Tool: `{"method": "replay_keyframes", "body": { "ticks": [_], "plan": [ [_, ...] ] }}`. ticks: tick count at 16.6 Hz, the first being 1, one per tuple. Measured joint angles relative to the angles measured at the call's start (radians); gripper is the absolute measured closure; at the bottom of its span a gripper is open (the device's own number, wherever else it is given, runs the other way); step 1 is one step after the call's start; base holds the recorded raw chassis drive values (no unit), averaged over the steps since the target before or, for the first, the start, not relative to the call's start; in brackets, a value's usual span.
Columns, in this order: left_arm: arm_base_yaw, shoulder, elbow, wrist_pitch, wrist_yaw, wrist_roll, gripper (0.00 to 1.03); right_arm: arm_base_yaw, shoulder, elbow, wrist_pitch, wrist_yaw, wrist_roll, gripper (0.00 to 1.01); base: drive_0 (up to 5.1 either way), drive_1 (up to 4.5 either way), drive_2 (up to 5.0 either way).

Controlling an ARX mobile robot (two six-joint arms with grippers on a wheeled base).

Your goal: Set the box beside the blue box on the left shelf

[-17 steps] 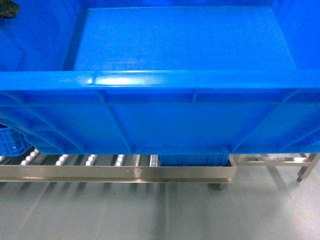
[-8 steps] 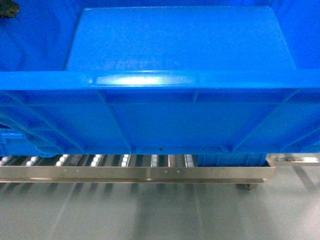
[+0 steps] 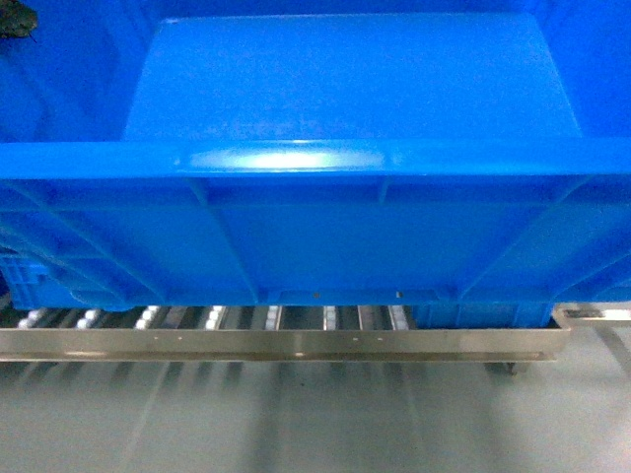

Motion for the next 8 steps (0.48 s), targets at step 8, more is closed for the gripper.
{"method": "replay_keyframes", "body": {
  "ticks": [8],
  "plan": [
    [0.005,-0.002,0.0,0.0,-0.003,-0.002,0.92,0.006,0.0,0.0,0.001,-0.002,0.0,0.82,-3.1,1.52,1.5]
  ]
}}
